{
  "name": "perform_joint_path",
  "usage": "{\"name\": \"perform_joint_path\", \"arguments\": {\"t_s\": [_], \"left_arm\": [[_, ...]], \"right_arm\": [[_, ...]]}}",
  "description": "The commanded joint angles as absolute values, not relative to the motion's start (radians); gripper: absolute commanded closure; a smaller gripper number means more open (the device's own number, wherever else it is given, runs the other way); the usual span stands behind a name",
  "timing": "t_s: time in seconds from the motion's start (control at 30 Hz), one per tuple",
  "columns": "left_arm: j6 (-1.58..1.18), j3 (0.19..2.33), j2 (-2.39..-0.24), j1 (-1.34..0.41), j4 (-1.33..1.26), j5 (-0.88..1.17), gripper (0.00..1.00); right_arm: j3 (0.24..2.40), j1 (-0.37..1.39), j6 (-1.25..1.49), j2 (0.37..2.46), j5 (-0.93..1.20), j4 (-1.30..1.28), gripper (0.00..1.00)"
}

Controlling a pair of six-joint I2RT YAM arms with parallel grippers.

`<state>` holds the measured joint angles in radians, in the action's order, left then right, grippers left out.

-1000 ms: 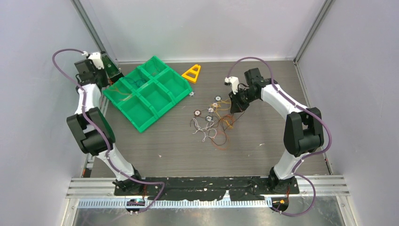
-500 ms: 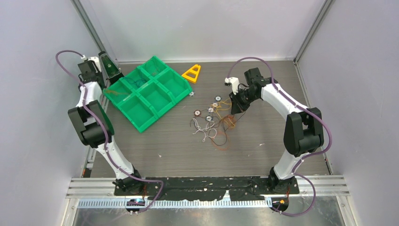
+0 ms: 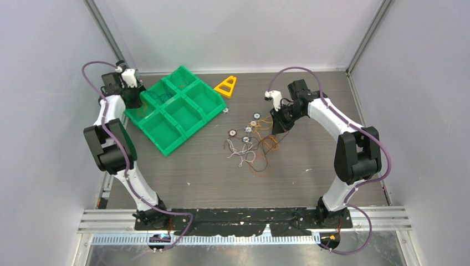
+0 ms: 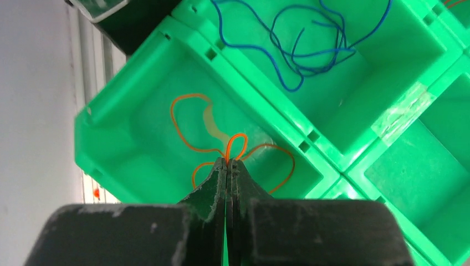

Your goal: Untangle the cables

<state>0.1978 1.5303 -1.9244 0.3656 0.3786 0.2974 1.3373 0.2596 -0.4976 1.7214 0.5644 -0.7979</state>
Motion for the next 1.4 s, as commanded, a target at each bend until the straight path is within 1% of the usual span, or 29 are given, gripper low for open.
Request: {"name": "perform_joint_path", "arguments": {"t_s": [0.0,0.03,0.07,0.1,0.13,0.2,0.27,0.33,0.4,0.57,0.73,0.8,0.87,0.9,0.97,1.03,1.13,1.23,1.3,1.37], "left_arm": [[0.149,1.542,-1.914,0.388,0.484,0.291,1.0],[0.135,1.547,-1.918,0.393,0.494,0.274,1.0],[0.124,1.556,-1.919,0.397,0.508,0.263,0.97],[0.12,1.566,-1.917,0.401,0.527,0.27,0.88],[0.124,1.57,-1.905,0.402,0.541,0.282,0.72],[0.125,1.543,-1.852,0.402,0.526,0.317,0.48],[0.119,1.498,-1.779,0.402,0.475,0.367,0.28],[0.094,1.47,-1.718,0.402,0.43,0.398,0.13],[0.079,1.467,-1.669,0.401,0.42,0.451,0.01],[0.074,1.431,-1.527,0.356,0.363,0.605,0.0],[0.187,1.328,-1.356,0.188,0.364,0.76,0.01],[0.193,1.261,-1.299,0.075,0.357,0.817,0.01],[0.207,1.183,-1.249,-0.044,0.336,0.835,0.0],[0.21,1.138,-1.226,-0.103,0.314,0.825,0.0],[0.212,1.062,-1.201,-0.209,0.27,0.807,0.01],[0.23,1.013,-1.199,-0.317,0.273,0.794,0.1],[0.3,0.955,-1.193,-0.512,0.3,0.733,0.25],[0.405,0.889,-1.214,-0.693,0.257,0.635,0.35],[0.419,0.886,-1.29,-0.769,0.214,0.586,0.4],[0.413,0.926,-1.386,-0.815,0.198,0.57,0.45]], "right_arm": [[1.372,0.258,-0.496,1.676,0.598,-0.81,0.94],[1.372,0.258,-0.497,1.674,0.603,-0.812,0.94],[1.373,0.258,-0.498,1.668,0.61,-0.816,0.95],[1.373,0.258,-0.5,1.666,0.614,-0.818,0.95],[1.373,0.258,-0.5,1.66,0.625,-0.822,0.95],[1.375,0.258,-0.498,1.647,0.653,-0.824,0.95],[1.379,0.259,-0.488,1.631,0.692,-0.822,0.95],[1.385,0.258,-0.467,1.612,0.731,-0.805,0.95],[1.396,0.259,-0.438,1.592,0.772,-0.779,0.95],[1.467,0.286,-0.325,1.538,0.865,-0.701,0.94],[1.513,0.307,-0.14,1.444,0.926,-0.595,0.95],[1.51,0.305,-0.083,1.421,0.899,-0.562,0.95],[1.485,0.305,-0.034,1.414,0.805,-0.54,0.95],[1.451,0.305,-0.018,1.418,0.696,-0.512,0.95],[1.405,0.277,0.046,1.446,0.604,-0.447,0.95],[1.392,0.221,0.111,1.49,0.547,-0.396,0.94],[1.407,0.11,0.188,1.548,0.505,-0.376,0.94],[1.413,0.079,0.139,1.609,0.452,-0.429,0.95],[1.385,0.078,0.095,1.643,0.454,-0.475,0.95],[1.33,0.078,0.06,1.663,0.449,-0.502,0.95]]}}
